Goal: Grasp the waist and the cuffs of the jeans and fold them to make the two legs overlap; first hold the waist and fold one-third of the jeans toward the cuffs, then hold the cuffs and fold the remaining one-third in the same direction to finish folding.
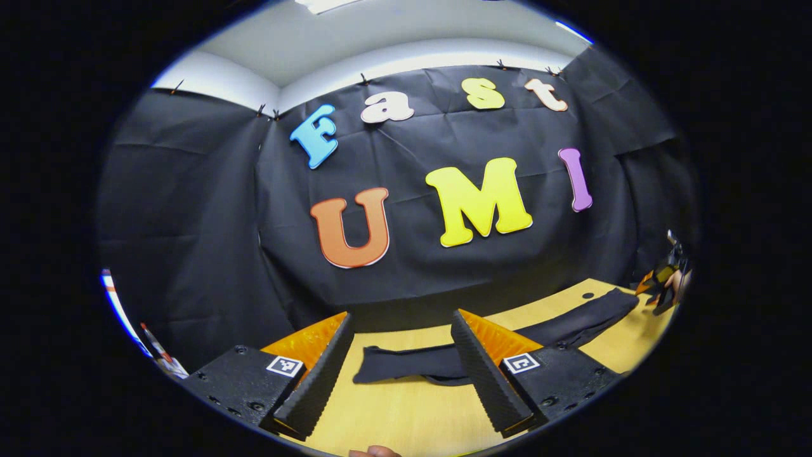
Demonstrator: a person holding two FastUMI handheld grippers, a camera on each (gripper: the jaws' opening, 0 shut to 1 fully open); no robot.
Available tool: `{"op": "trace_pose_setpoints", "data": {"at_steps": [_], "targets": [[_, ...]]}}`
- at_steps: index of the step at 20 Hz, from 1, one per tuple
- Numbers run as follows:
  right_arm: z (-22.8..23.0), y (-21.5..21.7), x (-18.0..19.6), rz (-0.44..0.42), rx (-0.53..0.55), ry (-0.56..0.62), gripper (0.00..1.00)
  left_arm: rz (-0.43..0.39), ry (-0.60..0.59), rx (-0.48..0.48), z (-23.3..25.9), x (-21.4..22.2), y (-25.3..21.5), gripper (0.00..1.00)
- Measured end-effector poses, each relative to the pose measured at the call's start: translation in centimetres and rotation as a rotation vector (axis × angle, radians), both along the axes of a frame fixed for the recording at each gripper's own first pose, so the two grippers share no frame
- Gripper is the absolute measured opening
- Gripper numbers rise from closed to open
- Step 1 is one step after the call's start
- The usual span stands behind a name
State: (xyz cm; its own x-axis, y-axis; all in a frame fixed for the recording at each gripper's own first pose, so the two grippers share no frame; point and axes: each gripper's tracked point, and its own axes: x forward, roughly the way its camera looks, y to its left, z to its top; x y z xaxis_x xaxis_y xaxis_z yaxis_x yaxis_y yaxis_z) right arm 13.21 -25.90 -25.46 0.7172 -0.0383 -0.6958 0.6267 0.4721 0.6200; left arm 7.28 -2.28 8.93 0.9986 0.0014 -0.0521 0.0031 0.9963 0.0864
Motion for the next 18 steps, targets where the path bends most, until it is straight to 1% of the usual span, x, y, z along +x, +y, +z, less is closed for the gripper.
{"op": "trace_pose_setpoints", "data": {"at_steps": [2, 3, 4, 5, 6, 7, 8, 9, 10, 11, 12, 13, 14, 15, 16, 17, 18], "targets": [[-0.5, -1.1, 0.1, -0.032, 0.053, 0.002, 0.98, 0.023, 0.013, -0.017, -0.1, 0.0, 0.2, 0.99], [-0.6, -1.6, 0.0, -0.044, 0.064, 0.001, 0.93, 0.033, 0.013, -0.015, 0.3, 0.2, 0.5, 0.94], [-0.5, -1.7, -0.1, -0.053, 0.077, -0.001, 0.93, 0.041, 0.011, -0.018, 0.6, 0.5, 0.7, 0.99], [-0.2, -1.7, 0.1, -0.061, 0.096, -0.023, 0.93, 0.049, 0.008, -0.027, 1.0, 0.7, 0.9, 0.99], [0.1, -2.8, -0.3, -0.073, 0.106, -0.035, 0.92, 0.062, 0.005, -0.038, 1.5, 1.0, 1.3, 1.00], [0.4, -3.3, -0.7, -0.076, 0.120, -0.046, 0.92, 0.077, 0.002, -0.052, 1.8, 1.3, 1.8, 1.00], [0.9, -3.9, -1.4, -0.074, 0.134, -0.054, 0.96, 0.087, 0.000, -0.072, 2.2, 1.4, 2.1, 1.00], [1.4, -4.5, -1.9, -0.079, 0.142, -0.065, 0.90, 0.096, 0.000, -0.094, 2.4, 1.7, 2.3, 1.00], [1.0, -4.1, -1.4, -0.084, 0.144, -0.066, 0.87, 0.102, 0.000, -0.115, 2.5, 1.9, 2.5, 0.99], [0.6, -4.3, -1.6, -0.092, 0.142, -0.060, 0.84, 0.109, 0.003, -0.136, 2.6, 2.2, 2.7, 0.98], [-0.1, -4.6, -1.9, -0.101, 0.146, -0.057, 0.70, 0.114, 0.006, -0.158, 2.6, 2.4, 2.9, 0.99], [-0.3, -4.9, -2.3, -0.113, 0.162, -0.068, 0.58, 0.122, 0.012, -0.180, 2.5, 2.8, 3.1, 0.94], [0.0, -4.8, -2.1, -0.120, 0.179, -0.084, 0.46, 0.130, 0.018, -0.202, 2.3, 3.0, 3.5, 0.94], [-0.4, -4.8, -2.3, -0.115, 0.175, -0.072, 0.41, 0.137, 0.028, -0.225, 2.2, 3.3, 3.7, 0.94], [-0.5, -5.1, -2.7, -0.107, 0.157, -0.075, 0.34, 0.143, 0.036, -0.247, 2.0, 3.3, 4.0, 0.99], [-0.9, -5.0, -2.6, -0.085, 0.139, -0.074, 0.28, 0.146, 0.040, -0.261, 2.0, 3.5, 4.1, 0.94], [-1.0, -5.0, -2.6, -0.075, 0.109, -0.070, 0.16, 0.150, 0.041, -0.268, 2.0, 3.6, 4.4, 0.99]]}}
